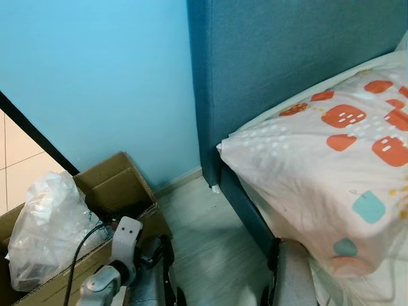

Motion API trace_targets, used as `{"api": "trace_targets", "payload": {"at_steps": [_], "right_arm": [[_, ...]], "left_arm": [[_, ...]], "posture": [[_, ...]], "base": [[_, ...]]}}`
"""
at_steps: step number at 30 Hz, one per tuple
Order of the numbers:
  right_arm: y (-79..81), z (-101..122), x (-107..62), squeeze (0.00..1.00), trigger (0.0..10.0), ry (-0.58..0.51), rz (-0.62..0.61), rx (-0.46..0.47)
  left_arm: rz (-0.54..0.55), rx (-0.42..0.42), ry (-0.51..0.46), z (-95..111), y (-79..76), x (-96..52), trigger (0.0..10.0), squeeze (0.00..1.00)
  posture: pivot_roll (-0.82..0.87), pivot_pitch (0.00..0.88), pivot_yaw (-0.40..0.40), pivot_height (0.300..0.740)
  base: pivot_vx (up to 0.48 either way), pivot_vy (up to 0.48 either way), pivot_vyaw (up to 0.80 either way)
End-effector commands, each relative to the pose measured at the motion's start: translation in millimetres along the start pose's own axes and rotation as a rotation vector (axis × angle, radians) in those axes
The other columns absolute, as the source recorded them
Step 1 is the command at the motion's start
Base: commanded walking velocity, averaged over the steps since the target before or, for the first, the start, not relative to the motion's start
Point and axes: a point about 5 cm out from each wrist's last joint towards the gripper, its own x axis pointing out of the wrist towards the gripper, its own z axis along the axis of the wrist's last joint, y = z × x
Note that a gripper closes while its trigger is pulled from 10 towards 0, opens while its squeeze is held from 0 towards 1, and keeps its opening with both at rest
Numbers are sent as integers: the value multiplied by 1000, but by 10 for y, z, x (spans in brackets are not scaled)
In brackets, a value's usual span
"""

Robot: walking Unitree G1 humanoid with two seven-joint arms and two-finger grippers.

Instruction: Clean up the room

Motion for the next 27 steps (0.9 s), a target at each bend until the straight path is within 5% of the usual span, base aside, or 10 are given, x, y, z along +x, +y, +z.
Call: {"api": "trace_targets", "payload": {"at_steps": [1,3,4,5,6,10,15,16,20,27], "right_arm": [[191,37,-7,1000,10000,-17,125,-46],[390,33,-41,1000,10000,-16,255,-70],[723,-26,-159,875,10000,1,503,-118],[723,-26,-159,875,10000,1,503,-118],[1015,-151,-339,0,10000,40,741,-181],[1394,-487,-745,0,10000,147,1143,-439],[1570,-714,-1027,0,10000,218,1379,-668],[1635,-821,-1174,933,10000,254,1484,-751],[1715,-1079,-1541,1000,10000,312,1709,-968],[1688,-1232,-1643,1000,10000,171,1772,-1459]], "left_arm": [[-26,-38,125,-303,-122,-67,10000,0],[-27,-39,126,-299,-130,-54,10000,0],[-28,-40,127,-291,-141,-36,10000,0],[-28,-40,127,-291,-141,-36,10000,0],[-30,-40,126,-281,-154,-18,10000,0],[-31,-40,122,-250,-167,24,10000,0],[-23,-42,115,-214,-164,61,10000,0],[-20,-44,115,-200,-159,76,10000,0],[-20,-42,111,-164,-158,110,10000,0],[-4,-49,83,-74,-122,153,10000,0]], "posture": [[152,217,30,476],[152,217,30,476],[145,203,29,476],[145,203,29,476],[139,196,23,476],[128,176,8,476],[120,167,0,476],[113,168,3,476],[113,167,2,476],[113,175,-7,476]], "base": [[0,0,0],[0,0,0],[0,0,0],[0,0,0],[0,0,0],[0,0,0],[0,0,0],[0,0,0],[0,0,0],[0,0,0]]}}
